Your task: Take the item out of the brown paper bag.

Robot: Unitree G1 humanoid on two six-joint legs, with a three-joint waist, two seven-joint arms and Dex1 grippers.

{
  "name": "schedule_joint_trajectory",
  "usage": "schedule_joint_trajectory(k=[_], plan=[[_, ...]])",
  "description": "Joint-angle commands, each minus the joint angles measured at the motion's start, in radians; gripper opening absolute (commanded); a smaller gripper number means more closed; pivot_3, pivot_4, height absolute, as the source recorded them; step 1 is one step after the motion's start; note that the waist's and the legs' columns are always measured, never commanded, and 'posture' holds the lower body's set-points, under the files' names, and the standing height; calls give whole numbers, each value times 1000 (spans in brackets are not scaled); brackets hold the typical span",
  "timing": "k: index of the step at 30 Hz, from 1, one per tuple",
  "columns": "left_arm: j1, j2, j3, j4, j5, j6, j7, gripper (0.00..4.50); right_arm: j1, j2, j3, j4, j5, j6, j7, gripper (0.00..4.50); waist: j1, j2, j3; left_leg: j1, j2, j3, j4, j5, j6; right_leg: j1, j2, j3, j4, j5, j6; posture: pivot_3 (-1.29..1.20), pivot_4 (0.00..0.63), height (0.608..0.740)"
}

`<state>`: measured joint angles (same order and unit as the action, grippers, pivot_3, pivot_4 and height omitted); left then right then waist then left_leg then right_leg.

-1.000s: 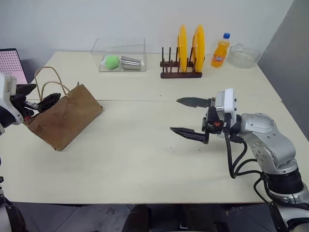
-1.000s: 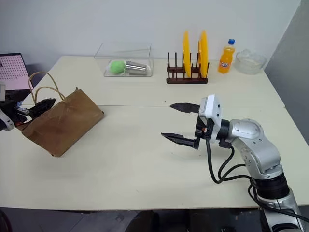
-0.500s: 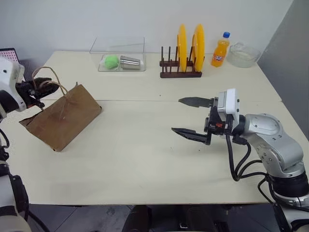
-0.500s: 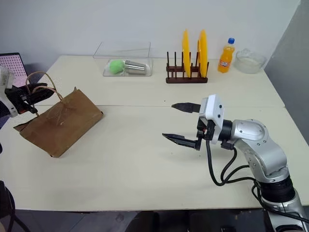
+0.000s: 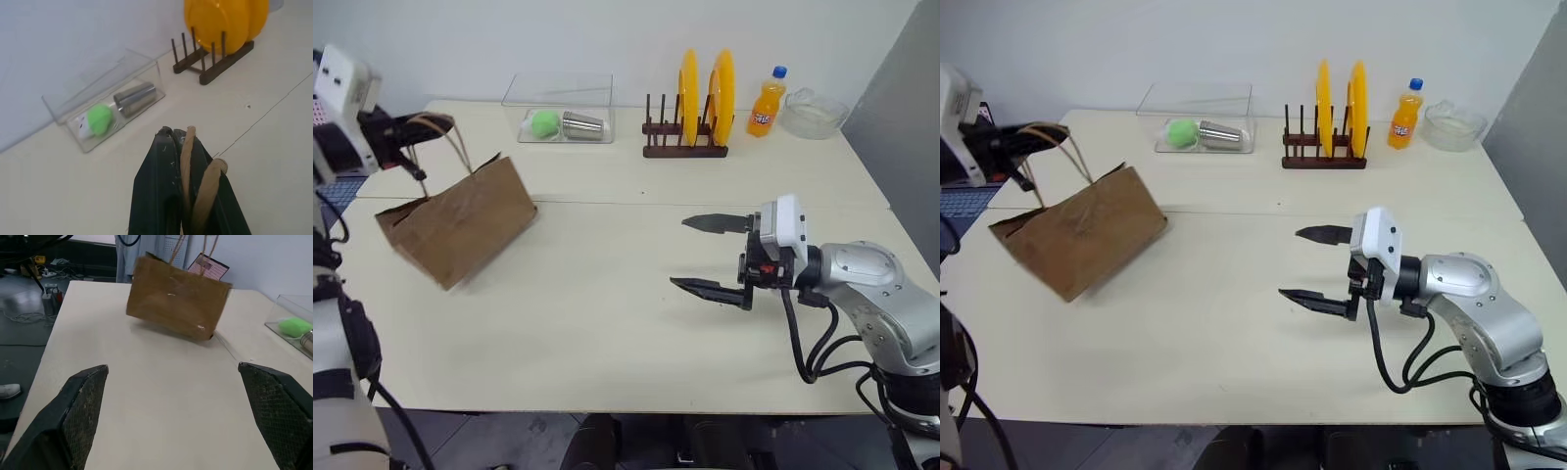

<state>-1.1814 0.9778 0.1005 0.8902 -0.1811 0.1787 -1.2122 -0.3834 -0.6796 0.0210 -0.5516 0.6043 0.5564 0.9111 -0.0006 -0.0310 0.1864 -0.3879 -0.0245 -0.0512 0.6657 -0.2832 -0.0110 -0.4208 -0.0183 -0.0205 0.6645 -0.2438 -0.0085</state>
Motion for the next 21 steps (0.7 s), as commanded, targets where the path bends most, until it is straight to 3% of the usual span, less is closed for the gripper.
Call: schedule_joint_trajectory(k=[1, 13, 21], plan=[[-102, -23, -13, 11, 12, -43, -29, 22, 25, -24, -52, -59, 34, 20, -23, 4500, -2, 0, 0, 0, 0, 0, 0, 0, 0, 0, 0, 0, 0, 0, 0, 0, 150, 740], [-301, -316, -59, 197, 54, -133, -39, 22, 193, -64, -151, -170, 73, 93, -147, 4500, -4, -1, 1, 0, 0, 1, 0, 0, 0, -1, 0, 1, 1, 0, 0, 0, 150, 740], [-375, -448, -53, 319, 91, -213, 9, 22, 288, -70, -197, -243, 81, 122, -211, 4500, -6, -2, 1, -2, 0, 1, 2, 0, 0, -1, 0, 1, 1, 0, 1, 0, 150, 740]])
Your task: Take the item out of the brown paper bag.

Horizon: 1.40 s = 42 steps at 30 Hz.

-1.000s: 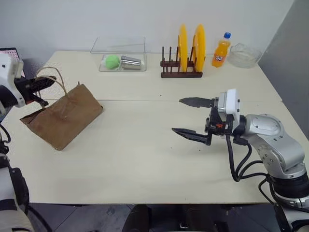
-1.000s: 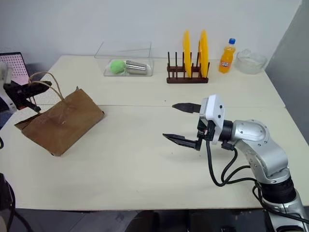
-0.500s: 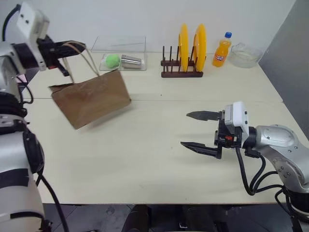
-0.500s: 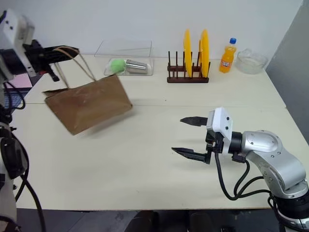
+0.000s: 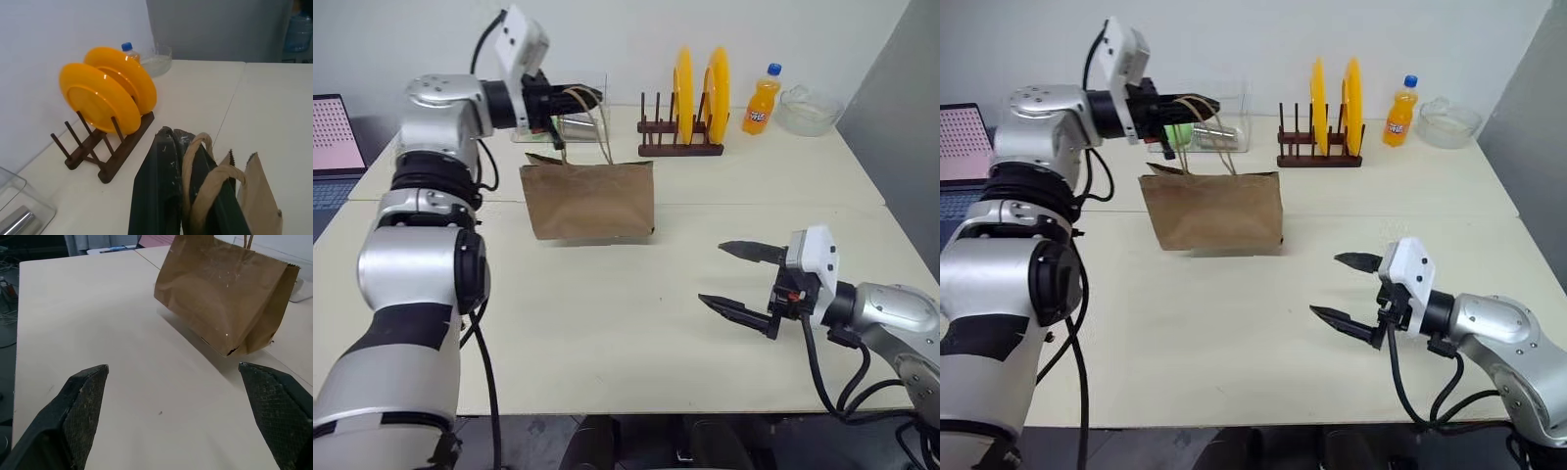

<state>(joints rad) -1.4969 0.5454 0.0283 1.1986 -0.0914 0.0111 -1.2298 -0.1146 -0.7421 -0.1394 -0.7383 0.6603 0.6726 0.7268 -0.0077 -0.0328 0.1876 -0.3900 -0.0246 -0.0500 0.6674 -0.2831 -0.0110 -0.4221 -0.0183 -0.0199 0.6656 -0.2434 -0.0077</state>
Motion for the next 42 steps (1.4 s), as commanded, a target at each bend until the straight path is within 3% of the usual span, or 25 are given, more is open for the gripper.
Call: schedule_joint_trajectory(k=[1, 18, 42], plan=[[-64, -29, 19, 19, 5, -53, 33, 22, 30, -7, -41, -65, 27, 10, -36, 4500, 2, 0, 0, 0, 0, 0, 0, 0, 0, 0, 0, 0, 0, 0, 0, 0, 150, 740], [-61, -139, 10, 88, 76, -128, 93, 22, 124, -3, -88, -166, 54, 75, -187, 4500, 2, -1, 1, 0, 0, 0, 12, 0, 1, 0, 0, 0, 12, -3, 6, 0, 150, 740], [-21, -152, -7, 92, 151, -166, 91, 22, 125, 6, -71, -169, 50, 47, -213, 4500, 2, -1, 1, 0, 0, 0, 12, 0, 1, 0, 0, 1, 13, -3, 6, 0, 150, 740]])
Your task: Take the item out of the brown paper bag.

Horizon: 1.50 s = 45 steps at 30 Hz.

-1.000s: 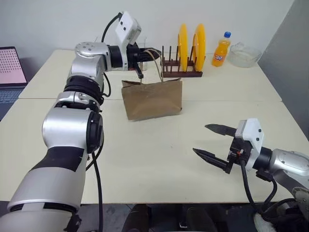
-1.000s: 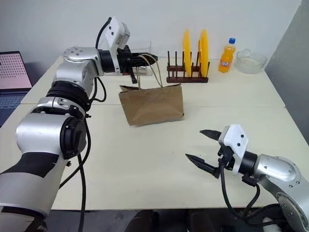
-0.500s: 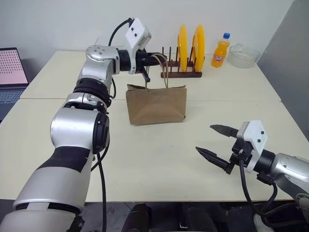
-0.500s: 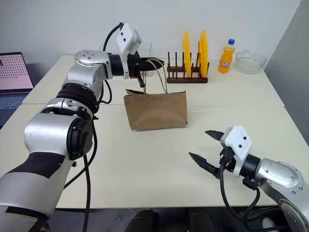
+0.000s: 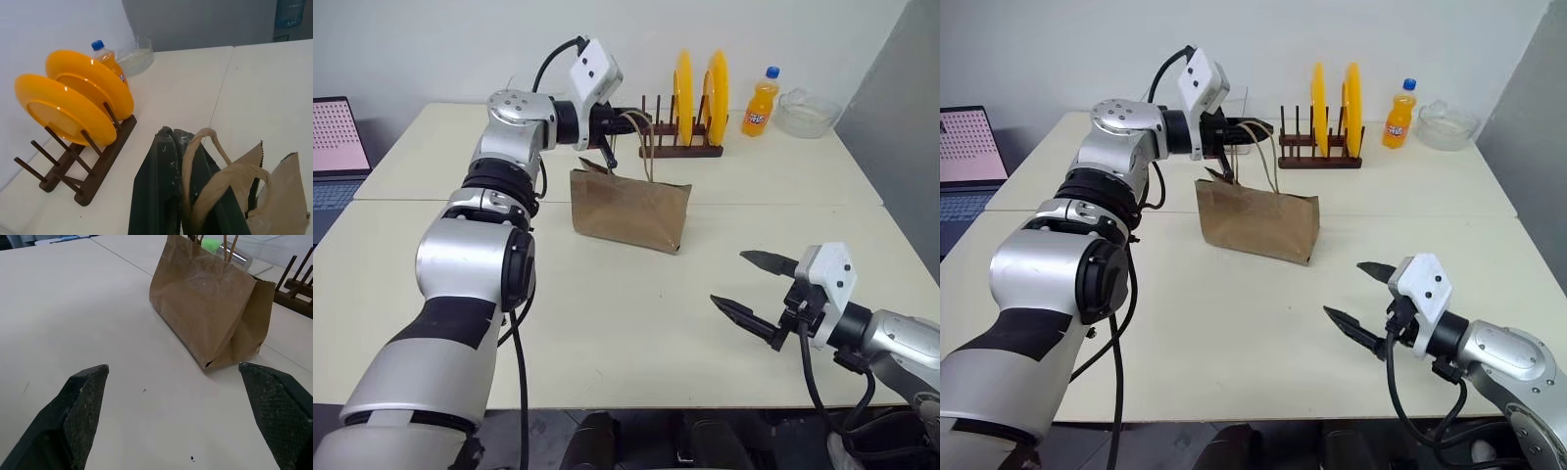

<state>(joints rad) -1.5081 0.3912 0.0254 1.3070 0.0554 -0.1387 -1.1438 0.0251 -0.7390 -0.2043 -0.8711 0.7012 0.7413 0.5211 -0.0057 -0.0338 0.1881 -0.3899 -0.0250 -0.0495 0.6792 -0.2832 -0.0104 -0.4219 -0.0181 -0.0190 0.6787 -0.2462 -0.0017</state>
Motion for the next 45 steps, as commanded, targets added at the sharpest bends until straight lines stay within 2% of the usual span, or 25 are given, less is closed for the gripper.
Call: schedule_joint_trajectory(k=[1, 3, 11, 14, 23, 25, 28, 31, 36, 42, 43, 45], plan=[[-7, 3, -7, -15, 11, -10, 7, 200, -16, 3, -6, -36, 8, -21, -9, 4500, 0, 0, 0, 0, 0, 0, 0, 0, 0, 0, 0, 0, 0, 0, 0, 0, 150, 740], [-5, 3, -11, -14, 19, -3, 9, 608, -18, 3, -5, -35, 7, -20, -11, 4500, 0, 0, 0, 0, 0, 0, 0, 0, 0, 0, 0, 0, 0, 0, 0, 0, 150, 740], [9, 21, -32, -19, 48, -13, -3, 3089, -36, 6, 0, -31, 3, -22, -17, 4500, 0, 0, 0, 1, 0, 0, 0, 0, 0, 0, 0, 0, 1, 0, 0, 0, 150, 740], [27, 61, -50, -33, 69, -43, -37, 4024, -44, 0, 4, -30, -3, -21, -15, 4500, -1, 0, 0, 1, 0, 0, 0, 0, 0, 0, 0, 1, 1, 0, 0, 0, 150, 740], [123, 215, -53, -150, 42, -81, -160, 4024, -130, -4, 67, 35, -51, -39, 4, 4500, -6, 0, 0, 3, 0, 2, 0, 0, 0, 1, 0, 2, 1, 0, 0, 0, 150, 740], [176, 248, -39, -236, 8, -52, -204, 4024, -166, -2, 88, 64, -63, -50, 19, 4500, -7, 0, 0, 4, 0, 2, 0, 0, 0, 1, 0, 3, 1, 0, 0, 0, 150, 740], [395, 332, -5, -584, -91, 99, -279, 4024, -296, 15, 145, 159, -104, -67, 32, 4500, -21, 1, 0, 5, 0, 3, -1, 0, 0, 1, 0, 5, 2, 1, -1, 0, 150, 740], [630, 399, 54, -950, -184, 306, -257, 4049, -419, 34, 207, 274, -169, -107, 51, 3924, -30, 1, 0, 6, 1, 2, -1, 0, 0, 1, 1, 6, 3, 3, -5, 0, 150, 740], [948, 415, 209, -1473, -351, 674, -77, 4049, -649, 102, 301, 540, -290, -214, 108, 2261, -26, 1, 0, 6, 1, 2, -1, 0, 0, 1, 1, 6, 2, 3, -5, 0, 150, 740], [1130, 391, 362, -1808, -539, 950, 115, 4049, -936, 184, 437, 992, -502, -436, 213, 254, -17, 1, 0, 7, 1, 2, 0, 0, 0, 2, 0, 6, 2, 3, -6, 0, 150, 740], [1156, 393, 384, -1843, -565, 978, 136, 4049, -990, 204, 453, 1083, -534, -475, 223, 42, -20, 1, 0, 7, 0, 2, 0, 0, 0, 2, 0, 6, 2, 3, -6, 0, 150, 740], [1196, 396, 422, -1898, -617, 1023, 172, 4049, -1097, 243, 493, 1275, -608, -568, 239, 42, -22, 1, 0, 8, 0, 3, 0, 0, 0, 2, 0, 6, 2, 3, -6, 0, 150, 740]])
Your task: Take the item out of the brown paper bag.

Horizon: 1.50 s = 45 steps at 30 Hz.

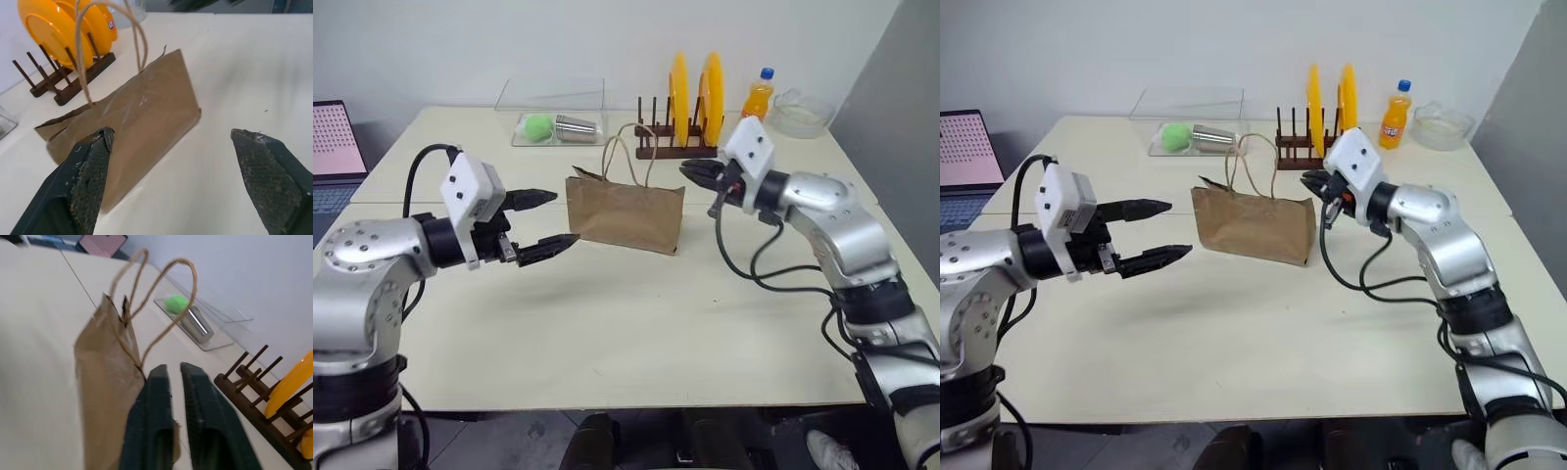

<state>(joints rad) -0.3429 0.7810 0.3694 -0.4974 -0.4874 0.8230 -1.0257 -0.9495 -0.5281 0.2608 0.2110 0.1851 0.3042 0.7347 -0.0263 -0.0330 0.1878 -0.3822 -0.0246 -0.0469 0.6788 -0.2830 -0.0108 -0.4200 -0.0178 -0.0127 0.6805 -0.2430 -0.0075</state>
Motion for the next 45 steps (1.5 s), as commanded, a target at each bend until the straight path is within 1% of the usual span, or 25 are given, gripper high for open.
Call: schedule_joint_trajectory(k=[1, 4, 6, 9, 13, 17, 20, 22, 24, 26, 32, 35, 37, 38, 41, 45], plan=[[46, 9, 91, -114, -97, 77, 67, 4049, -174, 53, 47, 293, -131, -182, 28, 42, -3, 0, 0, 0, 0, 0, 0, 0, 0, 0, 0, 0, 0, 0, 0, 0, 150, 740], [91, 13, 124, -161, -155, 102, 106, 4049, -330, 131, 103, 606, -245, -327, 21, 42, -6, 0, 0, 0, 0, 0, -1, 0, 0, -1, 0, 0, 0, 1, -1, 0, 150, 740], [126, 2, 143, -185, -192, 118, 137, 4049, -409, 178, 146, 778, -323, -404, 8, 42, -7, 0, 0, 1, 0, 0, -2, 0, -1, -1, 0, 0, 0, 1, -2, 0, 150, 740], [181, -4, 150, -217, -231, 115, 173, 4049, -478, 224, 189, 944, -416, -484, -13, 42, -6, 0, 0, 1, 0, 1, -3, 1, -2, -1, 0, 1, -1, 1, -2, 0, 150, 740], [216, -11, 147, -242, -274, 102, 222, 4049, -512, 267, 203, 1043, -482, -531, 0, 42, -1, 1, 0, 0, 0, 1, -2, 2, -4, -1, -1, 1, -1, 1, -2, 0, 150, 740], [249, 9, 150, -257, -308, 96, 240, 4049, -501, 278, 172, 1025, -470, -579, 138, 42, -3, 1, 1, 1, 0, 1, -2, 2, -4, -1, -1, 1, -1, 1, -2, 0, 150, 740], [271, 39, 158, -255, -329, 88, 229, 4049, -469, 263, 150, 960, -435, -612, 281, 42, -4, 2, 1, 1, 0, 0, -3, 2, -4, -1, 0, 1, -1, 0, -2, 0, 150, 740], [284, 56, 159, -254, -340, 82, 223, 4049, -451, 255, 137, 922, -422, -617, 339, 42, -4, 2, 1, 1, 0, 0, -3, 0, -2, -1, 0, 1, -1, 0, -2, 0, 150, 740], [352, 102, 159, -260, -322, 61, 163, 4049, -389, 232, 122, 785, -374, -596, 442, 42, -4, 2, 1, 1, 0, 0, -3, 0, -1, -1, 0, 1, -1, 0, -2, 0, 150, 740], [428, 143, 158, -257, -280, 17, 109, 4049, -322, 210, 113, 637, -338, -552, 509, 42, -4, 4, 2, 1, 0, 0, -3, 0, -1, -1, 0, 0, -1, 0, -2, 0, 150, 740], [642, 212, 193, -217, -163, -106, -31, 4049, -126, 164, 119, 227, -281, -356, 569, 42, -2, 6, 3, 1, 0, -1, -3, 0, -1, -1, 0, 0, -1, -1, -4, 0, 150, 740], [743, 232, 217, -208, -111, -164, -105, 4049, -50, 150, 123, 89, -267, -274, 576, 42, -2, 7, 4, 1, 1, 0, -3, 0, -1, -1, 0, 0, -1, -2, -5, 0, 150, 740], [782, 243, 230, -196, -80, -204, -144, 4049, -16, 143, 125, 35, -263, -243, 567, 42, -2, 7, 4, 1, 1, -1, -3, 0, -1, -1, 0, -1, -1, -2, -6, 0, 150, 740], [789, 246, 234, -187, -68, -223, -155, 4049, -5, 142, 123, 17, -264, -236, 556, 42, -2, 7, 4, 1, 1, -1, -3, 0, -1, -1, 0, -1, -1, -2, -6, 0, 150, 740], [722, 263, 223, -145, -63, -250, -149, 4049, 20, 144, 71, -51, -219, -179, 519, 42, 1, 7, 4, 1, 1, -1, -3, 0, -1, -1, 0, -1, -1, -2, -6, 0, 150, 740], [582, 270, 135, -103, -7, -352, -117, 4049, 103, 102, 7, -228, -95, -25, 536, 42, 10, 7, 4, 1, 1, -2, -3, 0, -1, 0, 0, -2, -2, -2, -6, 0, 150, 740]])
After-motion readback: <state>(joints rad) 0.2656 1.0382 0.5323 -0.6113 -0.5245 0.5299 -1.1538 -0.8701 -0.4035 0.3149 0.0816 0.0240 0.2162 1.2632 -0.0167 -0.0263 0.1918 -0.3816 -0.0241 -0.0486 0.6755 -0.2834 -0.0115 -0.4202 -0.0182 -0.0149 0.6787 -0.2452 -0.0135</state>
